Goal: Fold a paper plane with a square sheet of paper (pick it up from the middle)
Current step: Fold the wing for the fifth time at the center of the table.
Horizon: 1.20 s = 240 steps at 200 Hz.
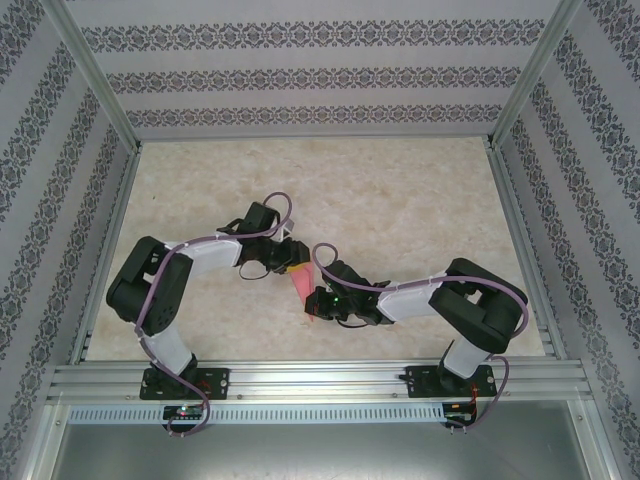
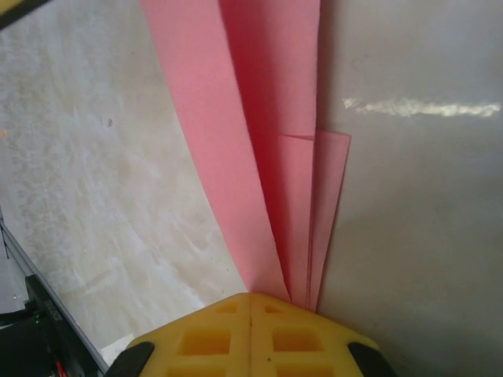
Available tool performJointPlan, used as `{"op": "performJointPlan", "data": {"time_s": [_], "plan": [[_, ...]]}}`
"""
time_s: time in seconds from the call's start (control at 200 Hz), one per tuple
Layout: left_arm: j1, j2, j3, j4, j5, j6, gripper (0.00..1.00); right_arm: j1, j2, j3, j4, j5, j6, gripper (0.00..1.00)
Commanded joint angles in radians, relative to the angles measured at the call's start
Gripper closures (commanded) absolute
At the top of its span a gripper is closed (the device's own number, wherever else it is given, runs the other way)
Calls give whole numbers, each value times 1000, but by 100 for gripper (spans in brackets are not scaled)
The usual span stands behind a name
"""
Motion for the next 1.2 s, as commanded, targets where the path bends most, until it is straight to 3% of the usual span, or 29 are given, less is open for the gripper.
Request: {"op": "performJointPlan", "data": {"time_s": [0.0,0.43,0.64,0.949,1.194], "plan": [[-11,40,22,53,0,-10,62,-7,68,-42,-123,46,-15,100],[15,116,45,21,-92,65,61,2,43,-62,-185,33,-17,100],[58,119,37,34,-83,80,60,7,-10,-68,-214,24,-29,100],[58,134,-22,114,-36,38,62,-11,-106,118,-254,83,-79,99],[58,153,-29,134,-17,25,63,-45,-4,207,-154,65,-64,97]]}}
